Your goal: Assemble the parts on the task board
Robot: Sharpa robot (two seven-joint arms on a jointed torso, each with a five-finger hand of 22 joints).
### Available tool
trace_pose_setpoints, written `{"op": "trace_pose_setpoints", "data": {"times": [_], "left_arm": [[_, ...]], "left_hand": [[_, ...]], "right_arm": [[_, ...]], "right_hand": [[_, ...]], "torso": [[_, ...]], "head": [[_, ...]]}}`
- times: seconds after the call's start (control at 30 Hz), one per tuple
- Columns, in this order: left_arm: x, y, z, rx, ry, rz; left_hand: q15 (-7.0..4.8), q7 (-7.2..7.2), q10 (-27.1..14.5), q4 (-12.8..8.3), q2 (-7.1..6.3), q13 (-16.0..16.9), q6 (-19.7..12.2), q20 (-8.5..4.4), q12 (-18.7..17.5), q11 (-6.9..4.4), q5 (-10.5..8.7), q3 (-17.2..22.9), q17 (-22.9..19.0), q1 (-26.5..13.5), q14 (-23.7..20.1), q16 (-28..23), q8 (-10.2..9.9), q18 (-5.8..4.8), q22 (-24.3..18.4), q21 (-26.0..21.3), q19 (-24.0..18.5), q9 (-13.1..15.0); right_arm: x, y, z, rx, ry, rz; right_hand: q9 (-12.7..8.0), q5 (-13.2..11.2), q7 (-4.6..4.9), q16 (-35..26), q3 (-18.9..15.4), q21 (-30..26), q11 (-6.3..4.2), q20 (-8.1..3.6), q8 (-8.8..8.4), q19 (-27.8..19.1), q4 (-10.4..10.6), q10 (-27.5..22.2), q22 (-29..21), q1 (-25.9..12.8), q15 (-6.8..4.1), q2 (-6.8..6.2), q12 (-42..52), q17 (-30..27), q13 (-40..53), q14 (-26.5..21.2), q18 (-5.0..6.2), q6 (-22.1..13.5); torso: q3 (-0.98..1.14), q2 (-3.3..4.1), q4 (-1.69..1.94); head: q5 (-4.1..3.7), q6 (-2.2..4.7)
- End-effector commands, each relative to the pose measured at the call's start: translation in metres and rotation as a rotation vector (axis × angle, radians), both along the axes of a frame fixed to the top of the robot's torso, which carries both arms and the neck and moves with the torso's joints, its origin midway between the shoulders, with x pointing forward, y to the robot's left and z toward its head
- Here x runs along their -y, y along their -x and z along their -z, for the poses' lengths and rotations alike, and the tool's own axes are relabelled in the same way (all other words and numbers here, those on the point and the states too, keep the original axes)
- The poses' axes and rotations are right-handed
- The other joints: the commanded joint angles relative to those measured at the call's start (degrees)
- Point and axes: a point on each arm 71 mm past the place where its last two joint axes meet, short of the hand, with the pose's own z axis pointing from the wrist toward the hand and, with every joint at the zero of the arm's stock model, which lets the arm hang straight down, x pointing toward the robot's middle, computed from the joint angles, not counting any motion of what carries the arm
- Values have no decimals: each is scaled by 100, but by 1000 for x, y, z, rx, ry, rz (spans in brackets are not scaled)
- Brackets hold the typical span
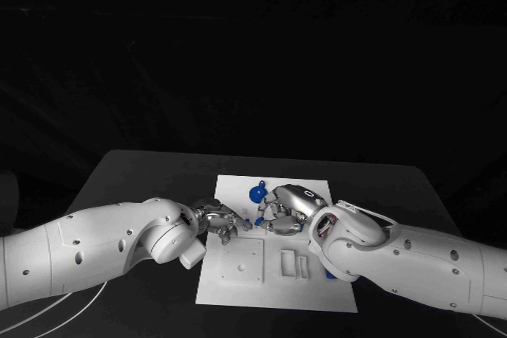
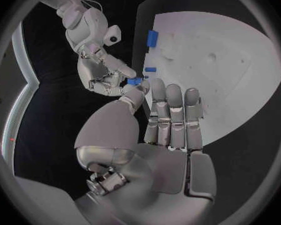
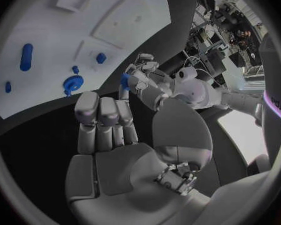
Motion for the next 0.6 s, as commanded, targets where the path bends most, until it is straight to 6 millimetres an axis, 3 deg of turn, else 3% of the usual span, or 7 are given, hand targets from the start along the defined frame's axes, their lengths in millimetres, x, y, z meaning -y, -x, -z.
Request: {"op": "trace_pose_setpoints", "data": {"times": [0.03,0.3,0.6], "left_arm": [[1,-1,-1,12,7,3],[-2,-1,-1,9,12,-5],[2,0,-1,3,18,6]], "left_hand": [[19,-5,2,-28,14,8,-31,-522,-36,21,-13,31,10,56,25,-31,34,-54,12,-23,42,-11],[20,-4,4,-96,24,14,-32,-521,-39,22,0,71,16,62,26,-34,46,-58,26,-28,46,-29],[23,-3,5,-125,9,20,-28,-518,-43,24,-49,78,23,-11,29,-37,62,-65,40,-36,53,-47]], "right_arm": [[-2,1,-1,2,-4,-17],[0,0,0,2,-1,-11],[-4,1,0,1,-7,-18]], "right_hand": [[6,-33,5,27,27,29,-14,-10,39,18,-1,34,80,42,-31,6,34,2,52,8,572,50],[7,-33,5,27,31,28,-15,-11,39,19,0,36,79,45,-31,6,35,1,54,8,572,50],[8,-34,5,27,34,28,-15,-13,39,19,1,37,79,46,-31,4,34,1,54,8,572,50]], "torso": [[2,3,7],[-4,0,-1],[4,4,1]], "head": [[4,-1],[4,5],[8,-6]]}}
